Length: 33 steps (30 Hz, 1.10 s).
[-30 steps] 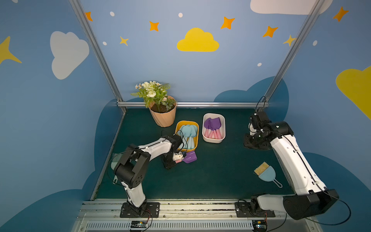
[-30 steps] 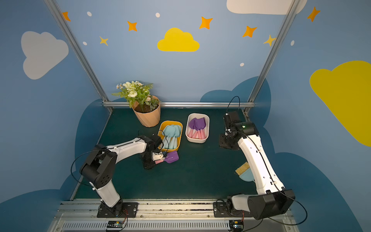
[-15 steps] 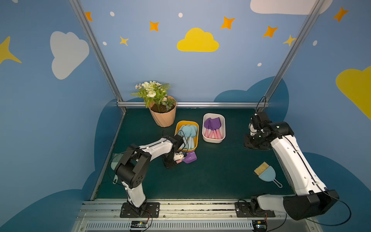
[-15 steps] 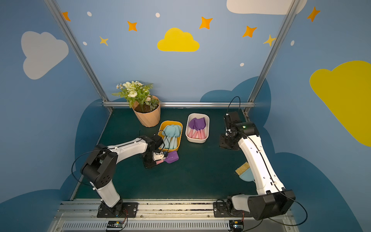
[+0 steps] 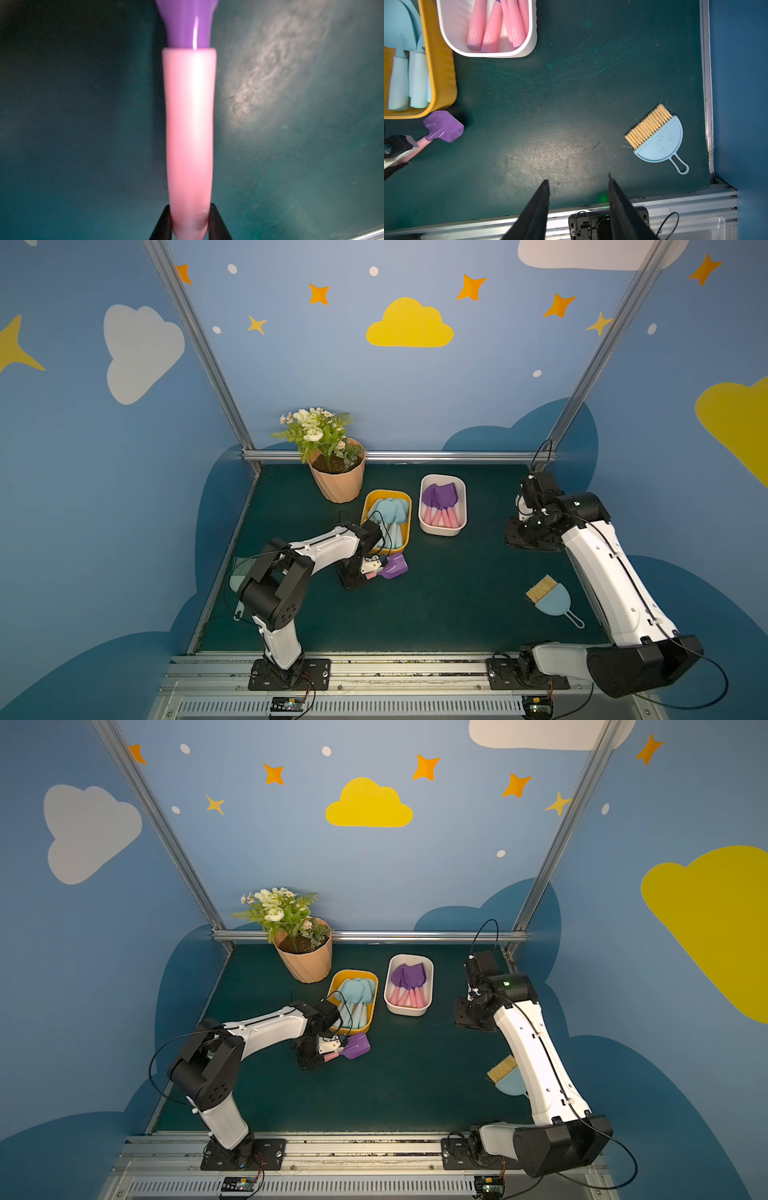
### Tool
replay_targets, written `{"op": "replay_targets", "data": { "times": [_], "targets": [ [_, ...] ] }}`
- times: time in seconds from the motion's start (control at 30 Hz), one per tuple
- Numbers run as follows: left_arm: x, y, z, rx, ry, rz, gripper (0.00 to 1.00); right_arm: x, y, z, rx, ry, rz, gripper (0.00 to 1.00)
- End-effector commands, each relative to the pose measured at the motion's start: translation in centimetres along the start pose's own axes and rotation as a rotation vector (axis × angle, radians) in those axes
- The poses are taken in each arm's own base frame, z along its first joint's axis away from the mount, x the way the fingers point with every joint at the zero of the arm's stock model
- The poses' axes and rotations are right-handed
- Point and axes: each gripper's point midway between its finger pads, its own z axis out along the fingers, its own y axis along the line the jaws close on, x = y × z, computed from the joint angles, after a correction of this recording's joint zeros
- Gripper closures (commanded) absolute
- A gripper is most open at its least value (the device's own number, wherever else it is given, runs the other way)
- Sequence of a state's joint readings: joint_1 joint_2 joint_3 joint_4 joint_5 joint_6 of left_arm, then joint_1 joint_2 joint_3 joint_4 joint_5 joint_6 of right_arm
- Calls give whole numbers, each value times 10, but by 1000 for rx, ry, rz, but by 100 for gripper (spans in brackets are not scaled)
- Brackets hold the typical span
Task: Sort the small shovels by color and place them into the storage box
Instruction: Pick up the shovel from the center of the board.
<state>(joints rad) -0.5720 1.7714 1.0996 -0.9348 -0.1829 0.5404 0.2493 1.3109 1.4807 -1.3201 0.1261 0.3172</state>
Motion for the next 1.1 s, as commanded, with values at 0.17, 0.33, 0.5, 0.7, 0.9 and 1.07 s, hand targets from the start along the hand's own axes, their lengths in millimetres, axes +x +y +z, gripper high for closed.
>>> {"op": "replay_targets", "data": {
  "times": [0.17, 0.33, 0.5, 0.7, 0.9, 1.07],
  "targets": [
    [5, -20, -20, 63, -2, -74, 97, 2, -2, -10, -18, -32, 10, 53],
    [2, -29, -34, 90, -46, -117, 98, 4, -2, -11, -24, -35, 17, 53],
    [-1, -37, -46, 111, -50, -157, 98, 6, -2, -13, -27, -40, 19, 53],
    [-3, -48, -54, 138, -41, -184, 98, 10, -3, -13, -30, -42, 20, 53],
    [-2, -62, -50, 175, -7, -191, 98, 11, -4, -14, -29, -45, 21, 53],
    [-2, -77, -34, 187, 41, -170, 98, 12, -4, -13, -30, -43, 23, 53]
  ]
}}
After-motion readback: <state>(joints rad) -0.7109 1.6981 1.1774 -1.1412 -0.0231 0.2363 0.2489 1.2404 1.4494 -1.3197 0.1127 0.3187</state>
